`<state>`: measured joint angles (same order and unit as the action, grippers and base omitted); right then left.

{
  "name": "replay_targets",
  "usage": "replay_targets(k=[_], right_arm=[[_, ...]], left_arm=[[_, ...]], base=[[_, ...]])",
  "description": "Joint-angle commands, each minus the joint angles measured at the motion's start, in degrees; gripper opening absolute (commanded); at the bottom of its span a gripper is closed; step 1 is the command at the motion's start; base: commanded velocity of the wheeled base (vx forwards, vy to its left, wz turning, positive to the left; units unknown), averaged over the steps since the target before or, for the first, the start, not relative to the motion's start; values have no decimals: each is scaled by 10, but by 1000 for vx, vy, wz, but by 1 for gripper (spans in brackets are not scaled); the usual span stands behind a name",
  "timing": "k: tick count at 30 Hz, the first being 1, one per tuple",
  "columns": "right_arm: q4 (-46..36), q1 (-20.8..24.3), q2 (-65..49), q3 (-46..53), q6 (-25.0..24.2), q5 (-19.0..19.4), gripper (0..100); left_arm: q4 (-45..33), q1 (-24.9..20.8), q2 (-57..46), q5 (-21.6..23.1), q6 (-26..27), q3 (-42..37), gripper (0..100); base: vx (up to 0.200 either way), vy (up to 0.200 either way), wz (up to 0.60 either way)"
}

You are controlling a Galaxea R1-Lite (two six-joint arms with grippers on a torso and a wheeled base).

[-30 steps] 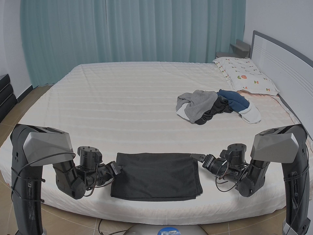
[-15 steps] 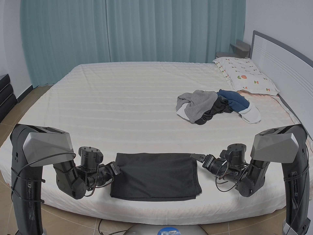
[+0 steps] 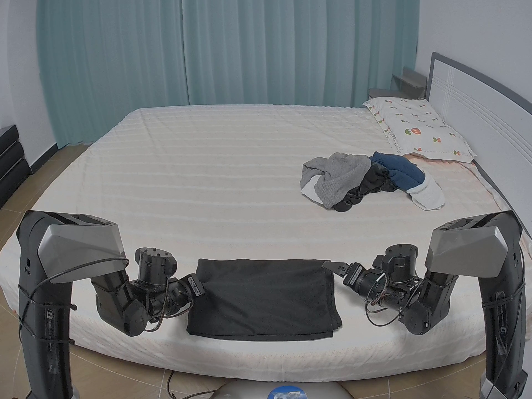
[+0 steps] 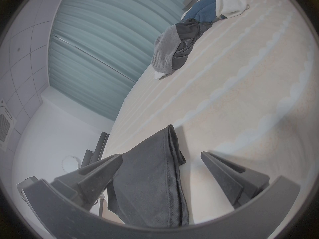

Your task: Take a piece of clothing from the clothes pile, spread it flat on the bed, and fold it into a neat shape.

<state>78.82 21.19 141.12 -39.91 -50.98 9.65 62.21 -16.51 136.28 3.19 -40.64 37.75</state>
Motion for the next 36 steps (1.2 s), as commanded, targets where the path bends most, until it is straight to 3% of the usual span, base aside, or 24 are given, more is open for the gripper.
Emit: replay_targets(k=[1, 36], right_arm=[[1, 0, -2, 2, 0, -1, 100], [0, -2, 1, 4, 0, -2, 100]], left_arm=[[0, 2, 0, -1, 0, 0, 0], [0, 12, 0, -2, 0, 9, 0]], base=[[0, 200, 0], [0, 200, 0]])
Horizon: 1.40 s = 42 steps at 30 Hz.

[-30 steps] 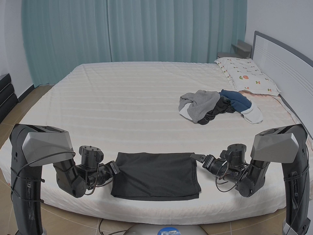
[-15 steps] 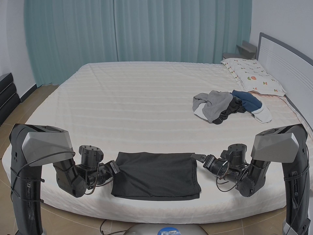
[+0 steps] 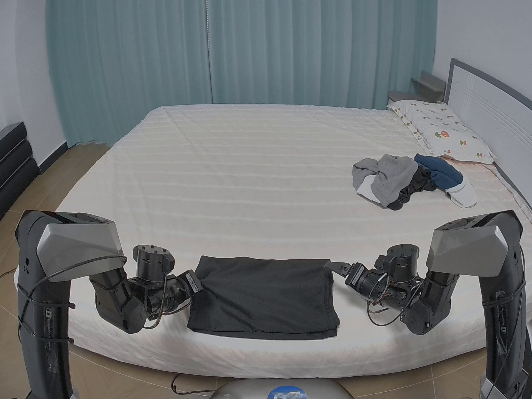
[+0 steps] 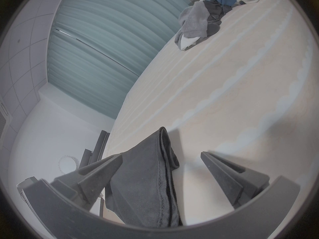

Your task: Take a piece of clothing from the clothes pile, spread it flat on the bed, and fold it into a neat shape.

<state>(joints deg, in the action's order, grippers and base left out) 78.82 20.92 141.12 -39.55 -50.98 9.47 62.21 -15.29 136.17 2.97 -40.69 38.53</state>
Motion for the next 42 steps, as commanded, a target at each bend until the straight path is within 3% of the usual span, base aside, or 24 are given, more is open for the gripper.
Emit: replay_targets(k=[1, 20, 32, 33, 42], right_arm=[[0, 1, 1, 0, 0, 0, 100], [-1, 3, 4, 0, 0, -1, 100], [-1, 4, 4, 0, 1, -2, 100], [-1, 4, 5, 0, 1, -2, 100], [-1, 4, 3, -2, 2, -5, 100]], left_arm=[[0, 0, 1, 0, 0, 1, 0], [-1, -4, 1, -1, 0, -2, 0], [0, -10, -1, -1, 0, -10, 0], [0, -10, -1, -1, 0, -11, 100], [8, -11, -13, -2, 1, -31, 100]], base=[[0, 200, 0], [0, 200, 0], [0, 0, 0], [0, 0, 0], [0, 0, 0]])
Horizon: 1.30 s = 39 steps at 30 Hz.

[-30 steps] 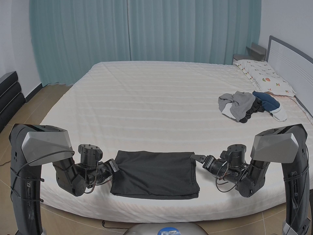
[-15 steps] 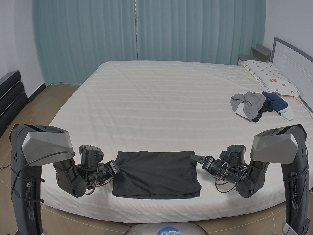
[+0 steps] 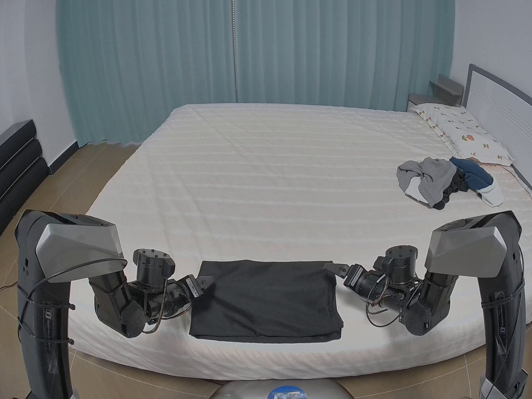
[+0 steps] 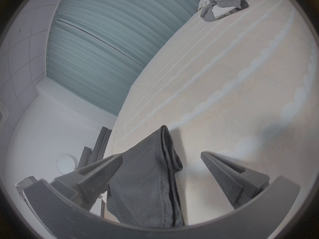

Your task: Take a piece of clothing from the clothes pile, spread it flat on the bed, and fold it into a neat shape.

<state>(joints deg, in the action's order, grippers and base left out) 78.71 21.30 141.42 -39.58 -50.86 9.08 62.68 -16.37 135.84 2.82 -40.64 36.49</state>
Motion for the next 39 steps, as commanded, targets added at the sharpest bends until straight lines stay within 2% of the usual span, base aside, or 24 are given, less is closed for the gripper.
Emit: replay_targets(k=[1, 3, 9, 14, 19, 25, 27, 29, 30, 33, 39], right_arm=[[0, 0, 0, -3, 3, -3, 100], [1, 0, -1, -3, 6, -5, 100], [-1, 1, 3, -5, 101, -49, 100], [-2, -2, -2, -10, 112, -71, 100], [-2, -9, -48, 16, 151, -102, 100], [5, -27, -145, 86, 212, -127, 100], [26, -26, -200, 133, 246, -134, 100], [48, -22, -244, 170, 261, -136, 100], [48, -22, -244, 170, 261, -136, 100], [57, -22, -333, 229, 321, -152, 100], [49, -22, -487, 324, 380, -165, 100]], left_arm=[[2, 0, -18, 0, 0, -13, 100], [2, 1, -24, 0, 0, -14, 100], [2, 15, -57, -23, 5, -14, 100], [1, 19, -79, -40, 13, -15, 100], [4, 20, -130, -79, 54, -27, 100], [4, 27, -188, -111, 115, -28, 100], [5, 27, -219, -152, 153, -34, 100], [10, 27, -252, -178, 164, -41, 100], [10, 27, -252, -178, 164, -41, 100], [16, 28, -324, -185, 175, -68, 100], [7, 38, -459, -189, 220, -153, 100]], base=[[0, 0, 0], [0, 0, 0], [0, 0, 0], [0, 0, 0], [0, 0, 0], [0, 0, 0], [0, 0, 0], [0, 0, 0], [0, 0, 0], [0, 0, 0], [0, 0, 0]])
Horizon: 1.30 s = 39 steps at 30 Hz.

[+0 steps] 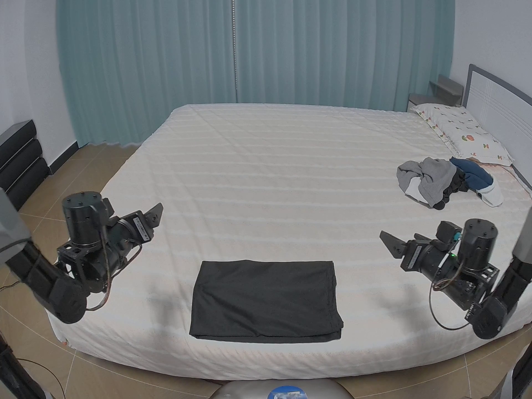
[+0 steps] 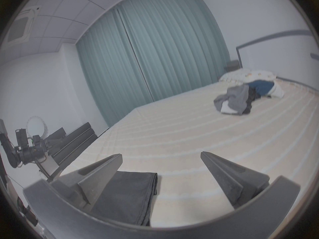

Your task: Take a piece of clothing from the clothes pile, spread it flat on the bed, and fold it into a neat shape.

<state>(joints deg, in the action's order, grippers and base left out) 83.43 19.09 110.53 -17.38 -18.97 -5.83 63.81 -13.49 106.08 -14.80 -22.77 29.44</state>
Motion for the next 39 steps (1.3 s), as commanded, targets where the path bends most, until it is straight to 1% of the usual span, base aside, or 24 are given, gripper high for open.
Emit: replay_targets(k=[1, 2, 4, 6, 7, 8, 11, 15, 16, 17, 19, 22, 23, 25, 26, 27, 29, 30, 31, 32, 36, 37, 38, 39], right_arm=[[2, -1, -190, 112, 73, -21, 100], [8, -3, -218, 134, 98, -35, 100], [8, 1, -262, 161, 127, -51, 100], [-6, 4, -317, 173, 155, -56, 100], [-8, 4, -320, 173, 155, -56, 100], [-42, 2, -367, 173, 166, -66, 100], [-127, 2, -455, 173, 167, -98, 100], [-246, -6, -571, 173, 173, -113, 100], [-246, -6, -571, 173, 173, -113, 100], [-299, -24, -625, 173, 190, -115, 100], [-336, -56, -668, 172, 209, -122, 100], [-381, -104, -727, 172, 234, -119, 100], [-419, -125, -765, 172, 235, -117, 100], [-474, -141, -806, 170, 235, -118, 100], [-483, -143, -813, 170, 235, -118, 100], [-535, -155, -850, 162, 237, -117, 100], [-609, -164, -897, 140, 238, -110, 100], [-626, -165, -907, 133, 239, -107, 100], [-689, -166, -942, 111, 241, -98, 100], [-730, -166, -964, 97, 242, -94, 100], [-925, -165, -1060, 35, 249, -90, 100], [-925, -165, -1060, 35, 249, -90, 100], [-1009, -191, -1101, 10, 249, -83, 100], [-1019, -195, -1104, 10, 247, -81, 100]], left_arm=[[-5, 9, -178, -14, 48, -94, 100], [-8, 9, -212, -15, 61, -116, 100], [-21, 9, -259, -33, 84, -140, 100], [-47, 8, -311, -62, 103, -157, 100], [-49, 8, -315, -64, 104, -158, 100], [-80, 4, -359, -81, 115, -169, 100], [-149, 3, -446, -85, 120, -175, 100], [-277, 3, -560, -85, 120, -170, 100], [-277, 3, -560, -85, 120, -170, 100], [-350, 3, -617, -85, 120, -163, 100], [-410, 3, -670, -84, 119, -149, 100], [-497, 10, -740, -85, 119, -137, 100], [-543, 16, -787, -85, 120, -137, 100], [-596, 30, -844, -85, 120, -137, 100], [-604, 33, -851, -85, 120, -137, 100], [-637, 47, -888, -85, 121, -134, 100], [-665, 63, -921, -84, 124, -134, 100], [-670, 66, -927, -84, 125, -134, 100], [-682, 75, -950, -84, 131, -134, 100], [-687, 81, -962, -83, 135, -134, 100], [-706, 106, -1006, -81, 166, -137, 100], [-706, 106, -1006, -81, 166, -137, 100], [-713, 120, -1030, -80, 178, -141, 100], [-713, 124, -1036, -80, 180, -144, 100]], base=[[0, 0, 0], [0, 0, 0], [0, 0, 0], [0, 0, 0], [0, 0, 0], [0, 0, 0], [0, 0, 0], [0, 0, 0], [0, 0, 0], [0, 0, 0], [0, 0, 0], [0, 0, 0], [0, 0, 0], [0, 0, 0], [0, 0, 0], [0, 0, 0], [0, 0, 0], [0, 0, 0], [0, 0, 0], [0, 0, 0], [0, 0, 0], [0, 0, 0], [0, 0, 0], [0, 0, 0]])
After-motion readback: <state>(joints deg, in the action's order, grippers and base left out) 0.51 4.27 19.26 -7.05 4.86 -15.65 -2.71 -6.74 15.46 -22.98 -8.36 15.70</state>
